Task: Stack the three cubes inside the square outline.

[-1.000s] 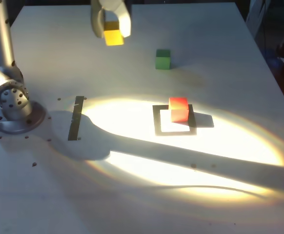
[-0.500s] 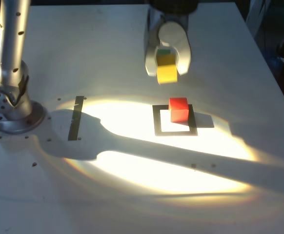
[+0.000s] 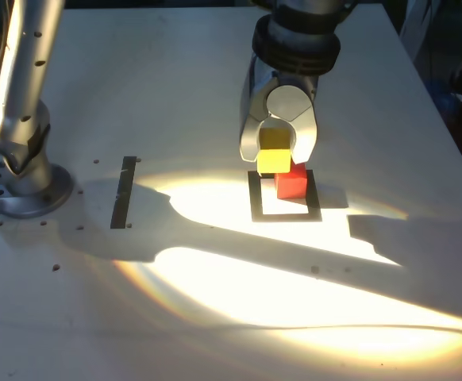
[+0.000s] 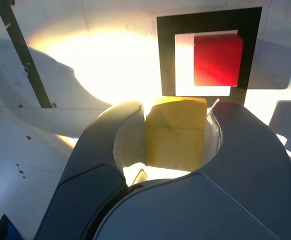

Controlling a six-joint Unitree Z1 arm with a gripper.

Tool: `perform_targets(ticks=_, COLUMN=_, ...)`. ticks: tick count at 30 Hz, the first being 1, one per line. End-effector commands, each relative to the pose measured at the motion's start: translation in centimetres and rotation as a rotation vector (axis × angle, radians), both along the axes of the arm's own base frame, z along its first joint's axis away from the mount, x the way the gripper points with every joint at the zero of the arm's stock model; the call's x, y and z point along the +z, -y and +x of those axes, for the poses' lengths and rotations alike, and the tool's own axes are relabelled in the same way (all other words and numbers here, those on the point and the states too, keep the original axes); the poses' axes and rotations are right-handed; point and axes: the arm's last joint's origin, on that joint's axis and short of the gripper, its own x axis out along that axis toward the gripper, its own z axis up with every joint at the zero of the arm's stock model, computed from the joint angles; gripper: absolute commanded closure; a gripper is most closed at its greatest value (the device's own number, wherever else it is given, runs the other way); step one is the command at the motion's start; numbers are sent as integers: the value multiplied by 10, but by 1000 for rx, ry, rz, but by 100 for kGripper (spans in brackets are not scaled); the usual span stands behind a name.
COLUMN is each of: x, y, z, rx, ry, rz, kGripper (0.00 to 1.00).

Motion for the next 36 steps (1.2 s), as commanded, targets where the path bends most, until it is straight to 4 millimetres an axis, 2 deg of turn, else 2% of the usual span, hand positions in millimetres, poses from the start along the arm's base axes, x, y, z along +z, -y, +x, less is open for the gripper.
perform_targets(ticks=1, x=-3, y=-1, z=3, rx=-2, ry=-1, rz=3, kGripper=61)
perform_targets(ticks=17, x=-25, y=-13, z=21, rx=-3, ry=-23, rz=2, kGripper=61)
perform_targets(ticks=24, x=-34, y=-19, z=27, rx=-13, ry=-31, rz=1, kGripper=53)
perform_targets(ticks=36, x=-33, y=-27, z=33, rx=-22, ry=-9, rz=24, kGripper=46)
